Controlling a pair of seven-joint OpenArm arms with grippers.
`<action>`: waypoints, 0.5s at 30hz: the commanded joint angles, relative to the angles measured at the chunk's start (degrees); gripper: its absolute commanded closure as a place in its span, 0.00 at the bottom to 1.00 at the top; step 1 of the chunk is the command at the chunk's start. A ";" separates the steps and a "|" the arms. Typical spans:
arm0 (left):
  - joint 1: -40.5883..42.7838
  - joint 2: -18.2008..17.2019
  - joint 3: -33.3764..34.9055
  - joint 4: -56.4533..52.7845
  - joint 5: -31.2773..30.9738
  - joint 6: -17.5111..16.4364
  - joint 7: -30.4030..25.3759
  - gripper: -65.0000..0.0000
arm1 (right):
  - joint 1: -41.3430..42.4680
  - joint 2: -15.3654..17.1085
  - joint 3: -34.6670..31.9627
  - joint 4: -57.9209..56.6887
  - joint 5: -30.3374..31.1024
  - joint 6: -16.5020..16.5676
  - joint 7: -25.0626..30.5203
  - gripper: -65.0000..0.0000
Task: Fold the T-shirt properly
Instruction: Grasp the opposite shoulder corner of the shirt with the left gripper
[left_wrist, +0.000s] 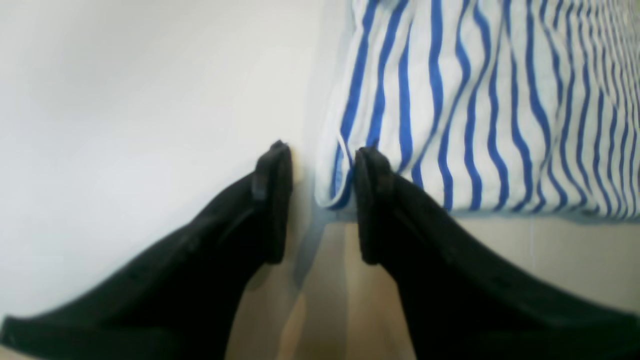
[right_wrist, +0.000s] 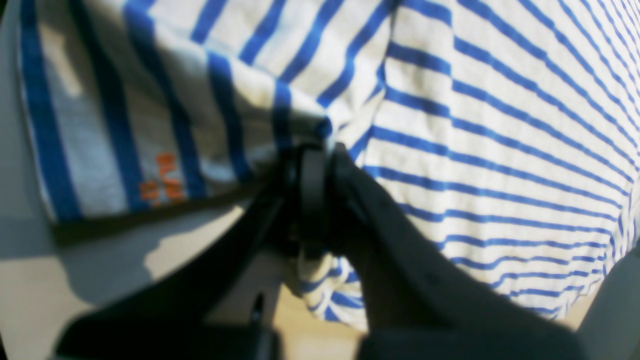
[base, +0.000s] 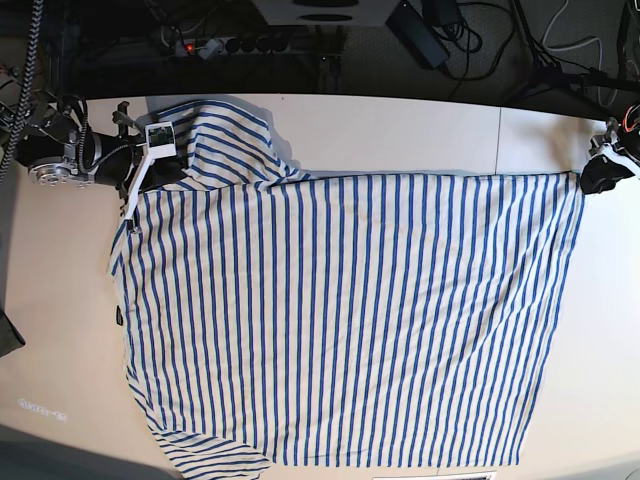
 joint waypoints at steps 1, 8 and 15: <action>-0.66 -0.63 -0.26 -0.15 -0.15 -0.81 0.59 0.61 | -1.33 0.28 -1.53 -1.36 -1.53 4.76 -3.41 1.00; -3.93 1.22 2.40 -0.85 -1.27 -2.47 2.10 0.61 | -1.33 0.28 -1.53 -1.36 -1.53 4.79 -3.41 1.00; -6.08 1.90 11.28 -0.83 0.33 -2.67 1.77 0.61 | -1.36 0.28 -1.53 -1.36 -1.53 4.79 -3.41 1.00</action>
